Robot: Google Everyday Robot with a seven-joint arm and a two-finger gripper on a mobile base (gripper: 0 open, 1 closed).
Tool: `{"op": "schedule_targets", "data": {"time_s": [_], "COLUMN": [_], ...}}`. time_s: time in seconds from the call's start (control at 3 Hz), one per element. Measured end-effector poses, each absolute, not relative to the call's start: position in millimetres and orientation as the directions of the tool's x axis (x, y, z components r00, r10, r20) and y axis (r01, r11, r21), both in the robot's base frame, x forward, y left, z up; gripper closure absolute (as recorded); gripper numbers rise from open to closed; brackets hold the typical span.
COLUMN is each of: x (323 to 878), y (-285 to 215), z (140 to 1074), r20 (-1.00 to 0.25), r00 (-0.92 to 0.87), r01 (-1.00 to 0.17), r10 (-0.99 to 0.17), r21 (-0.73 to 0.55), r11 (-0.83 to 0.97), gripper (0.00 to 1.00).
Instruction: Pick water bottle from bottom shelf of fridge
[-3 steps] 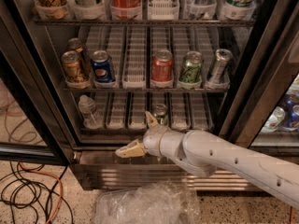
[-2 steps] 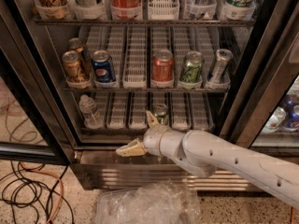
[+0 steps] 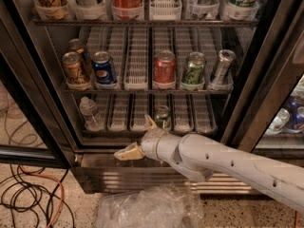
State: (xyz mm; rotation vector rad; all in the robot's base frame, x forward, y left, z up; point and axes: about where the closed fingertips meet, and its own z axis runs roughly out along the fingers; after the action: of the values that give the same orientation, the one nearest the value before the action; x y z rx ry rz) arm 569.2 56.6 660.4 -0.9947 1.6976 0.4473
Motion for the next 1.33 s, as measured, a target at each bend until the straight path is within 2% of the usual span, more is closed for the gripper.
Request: {"op": "schedule_targets", "data": {"time_s": [0.67,1.33], "x": [612.4,626.4], "y": [106.0,122.3], "z": [653.5,650.8], "r20": [-0.939,-0.952], "r00": [-0.032,-0.037], "r01": [-0.751,-0.761], "r10": [-0.343,-0.304], "r21": [-0.204,-0.170], "r11": [0.628,0.626], "gripper": [0.00,0.00]}}
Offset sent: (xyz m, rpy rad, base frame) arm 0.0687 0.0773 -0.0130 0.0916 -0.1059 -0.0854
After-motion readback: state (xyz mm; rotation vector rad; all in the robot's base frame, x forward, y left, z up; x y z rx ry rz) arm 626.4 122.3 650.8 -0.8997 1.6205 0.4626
